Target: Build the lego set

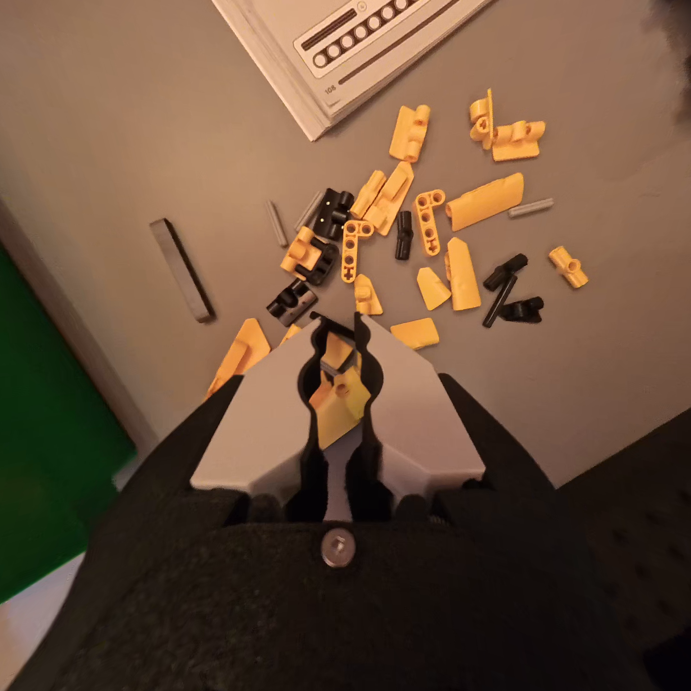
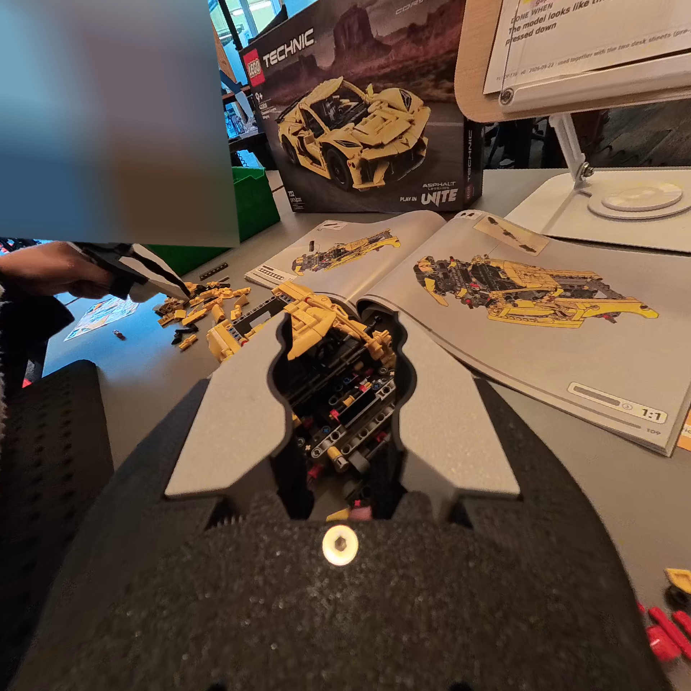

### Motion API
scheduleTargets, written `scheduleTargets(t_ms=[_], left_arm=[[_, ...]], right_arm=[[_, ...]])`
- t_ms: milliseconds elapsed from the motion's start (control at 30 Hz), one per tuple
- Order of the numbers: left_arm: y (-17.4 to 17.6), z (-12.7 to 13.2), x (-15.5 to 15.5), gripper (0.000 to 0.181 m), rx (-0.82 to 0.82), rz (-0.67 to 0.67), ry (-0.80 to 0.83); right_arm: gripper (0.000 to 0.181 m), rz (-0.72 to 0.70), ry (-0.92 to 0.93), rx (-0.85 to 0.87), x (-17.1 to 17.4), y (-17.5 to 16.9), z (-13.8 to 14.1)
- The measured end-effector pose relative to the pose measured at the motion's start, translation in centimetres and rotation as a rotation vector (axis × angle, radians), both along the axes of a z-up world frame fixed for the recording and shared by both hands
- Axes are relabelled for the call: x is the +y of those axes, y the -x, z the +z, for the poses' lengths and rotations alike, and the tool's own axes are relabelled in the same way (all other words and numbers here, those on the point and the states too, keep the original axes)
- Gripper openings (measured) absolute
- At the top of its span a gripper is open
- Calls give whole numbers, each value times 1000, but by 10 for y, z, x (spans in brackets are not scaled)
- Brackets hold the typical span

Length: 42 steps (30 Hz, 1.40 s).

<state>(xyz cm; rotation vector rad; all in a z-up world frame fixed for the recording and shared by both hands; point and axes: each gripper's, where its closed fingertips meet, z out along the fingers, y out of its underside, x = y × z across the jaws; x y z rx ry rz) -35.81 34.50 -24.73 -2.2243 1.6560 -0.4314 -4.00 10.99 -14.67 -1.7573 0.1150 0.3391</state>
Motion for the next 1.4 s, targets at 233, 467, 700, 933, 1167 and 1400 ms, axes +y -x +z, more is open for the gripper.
scheduleTargets(t_ms=[233, 467, 700, 933, 1167, 1400], left_arm=[[-4, -4, -4, 14, 35, -70, -52], [0, -2, 0, 14, 58, -54, -82], [-3, -6, -4, 11, 35, 27, 36], [-10, 7, 0, 4, 90, -127, -83], [-101, 68, 24, 4, 76, -625, -227], [-131, 5, 39, 4, 379, -1017, -69]], right_arm=[[51, 8, 3, 4, 0, 1, 0], [50, 15, 14, 6, 0, 2, -3], [50, 26, 25, 6, 0, 4, -5], [50, 29, 18, 10, 0, 4, -3], [49, 38, 6, 3, 0, 8, 1], [49, 19, -14, -1, -6, 6, 6]])
